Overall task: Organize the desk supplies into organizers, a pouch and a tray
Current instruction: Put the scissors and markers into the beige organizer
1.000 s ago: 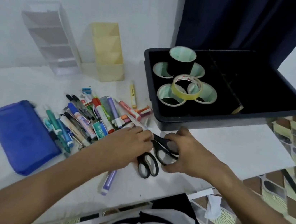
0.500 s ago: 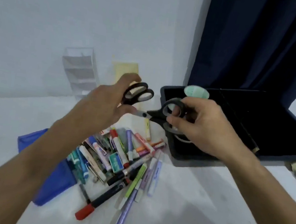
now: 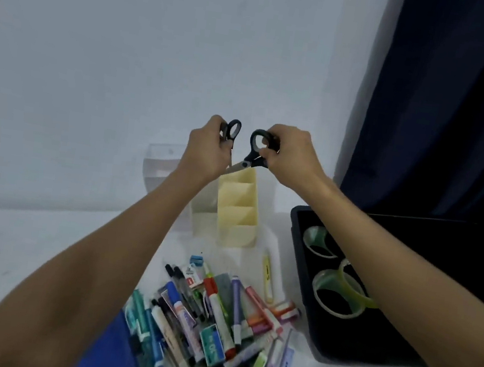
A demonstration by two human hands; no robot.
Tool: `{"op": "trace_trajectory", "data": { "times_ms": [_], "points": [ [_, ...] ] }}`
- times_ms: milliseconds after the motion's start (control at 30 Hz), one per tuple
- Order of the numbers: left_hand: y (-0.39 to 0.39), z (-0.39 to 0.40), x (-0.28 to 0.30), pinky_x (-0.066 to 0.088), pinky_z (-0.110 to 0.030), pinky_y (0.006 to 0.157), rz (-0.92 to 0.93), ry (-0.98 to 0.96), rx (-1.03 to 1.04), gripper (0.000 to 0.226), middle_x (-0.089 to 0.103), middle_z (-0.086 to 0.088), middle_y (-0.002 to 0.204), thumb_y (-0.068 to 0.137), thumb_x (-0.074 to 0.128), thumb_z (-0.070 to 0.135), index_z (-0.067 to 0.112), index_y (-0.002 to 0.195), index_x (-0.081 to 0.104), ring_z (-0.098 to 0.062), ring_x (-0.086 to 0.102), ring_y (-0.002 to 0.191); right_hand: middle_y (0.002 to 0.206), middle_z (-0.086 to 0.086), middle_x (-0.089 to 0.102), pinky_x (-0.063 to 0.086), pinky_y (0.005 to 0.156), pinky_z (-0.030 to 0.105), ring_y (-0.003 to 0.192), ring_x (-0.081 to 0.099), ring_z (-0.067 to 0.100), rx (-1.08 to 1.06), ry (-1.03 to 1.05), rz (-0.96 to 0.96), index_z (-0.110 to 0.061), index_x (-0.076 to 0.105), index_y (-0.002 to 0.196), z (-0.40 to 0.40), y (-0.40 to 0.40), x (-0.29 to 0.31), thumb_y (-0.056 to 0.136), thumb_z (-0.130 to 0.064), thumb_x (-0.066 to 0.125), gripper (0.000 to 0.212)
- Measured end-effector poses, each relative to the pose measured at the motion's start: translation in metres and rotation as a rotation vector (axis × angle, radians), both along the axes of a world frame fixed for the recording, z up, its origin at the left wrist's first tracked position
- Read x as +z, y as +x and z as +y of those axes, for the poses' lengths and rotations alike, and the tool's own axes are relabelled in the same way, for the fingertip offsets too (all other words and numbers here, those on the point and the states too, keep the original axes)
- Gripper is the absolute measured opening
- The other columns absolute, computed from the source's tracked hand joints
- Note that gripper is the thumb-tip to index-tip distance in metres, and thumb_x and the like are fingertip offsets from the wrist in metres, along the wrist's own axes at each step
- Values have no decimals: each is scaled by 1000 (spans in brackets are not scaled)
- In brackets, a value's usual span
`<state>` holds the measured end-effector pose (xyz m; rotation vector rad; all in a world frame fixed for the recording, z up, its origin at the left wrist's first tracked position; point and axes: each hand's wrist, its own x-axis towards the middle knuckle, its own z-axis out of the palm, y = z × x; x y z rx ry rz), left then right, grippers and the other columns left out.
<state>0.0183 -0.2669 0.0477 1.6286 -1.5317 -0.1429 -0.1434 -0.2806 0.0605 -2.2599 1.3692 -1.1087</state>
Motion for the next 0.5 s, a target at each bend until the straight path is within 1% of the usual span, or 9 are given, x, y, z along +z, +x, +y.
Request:
{"op": "trace_trajectory", "data": {
  "times_ms": [33, 67, 133, 167, 233, 333, 367, 433, 500],
  "points": [
    [1, -6, -5, 38, -22, 62, 10, 37, 11, 21, 59, -6, 87, 93, 49, 10, 6, 113, 52, -19, 53, 68, 83, 4, 60, 53, 67, 31, 72, 58, 22, -8, 1, 39, -7, 62, 90, -7, 4, -5, 87, -10, 60, 5],
    [1, -12, -10, 39, -24, 63, 15, 66, 18, 21, 61, -8, 89, 94, 48, 12, 7, 114, 51, -21, 54, 70, 83, 4, 60, 53, 69, 35, 74, 59, 24, -13, 2, 73, -7, 63, 92, -14, 8, -10, 87, -9, 60, 6],
    [2, -20, -20, 40, -25, 61, 19, 100, 23, 20, 62, -8, 91, 93, 47, 13, 7, 112, 53, -22, 55, 72, 85, 5, 61, 53, 73, 39, 77, 60, 26, -18, -12, 129, -6, 63, 94, -24, 15, -19, 87, -7, 58, 9],
    [1, -23, -24, 38, -24, 57, 7, 117, 23, 20, 61, -7, 91, 93, 48, 14, 6, 111, 54, -21, 53, 73, 86, 6, 63, 53, 73, 40, 78, 60, 27, -21, -26, 158, -6, 63, 95, -29, 18, -23, 86, -6, 58, 10],
    [1, -30, -32, 33, -21, 55, -10, 165, 34, 19, 60, -6, 95, 93, 50, 14, 6, 108, 58, -19, 50, 76, 88, 8, 64, 52, 73, 39, 80, 59, 27, -26, -37, 222, -4, 63, 96, -39, 23, -30, 86, -5, 58, 11],
    [4, -35, -45, 35, -24, 64, 3, 233, 51, 18, 66, -10, 100, 91, 56, 16, 5, 102, 65, -19, 52, 78, 88, 9, 62, 44, 63, 32, 75, 55, 25, -32, -15, 295, -3, 62, 92, -51, 29, -39, 85, -4, 59, 7],
    [4, -34, -50, 35, -25, 65, -5, 247, 47, 19, 67, -12, 98, 91, 57, 18, 4, 99, 67, -20, 53, 77, 85, 9, 59, 41, 61, 31, 74, 54, 25, -31, -15, 308, -2, 59, 87, -54, 31, -43, 85, -3, 59, 3],
    [5, -32, -56, 34, -24, 63, -16, 261, 40, 25, 69, -12, 90, 92, 57, 24, 3, 92, 70, -23, 56, 76, 78, 8, 53, 35, 57, 30, 70, 50, 25, -32, -17, 299, -5, 51, 77, -58, 34, -46, 82, 0, 57, 9],
    [5, -30, -59, 34, -23, 60, 6, 264, 62, 30, 67, -10, 83, 93, 56, 29, 4, 91, 72, -22, 54, 71, 73, 9, 49, 32, 53, 29, 66, 46, 25, -25, -14, 255, -5, 46, 72, -59, 37, -47, 79, 3, 52, 12]
  ]
}}
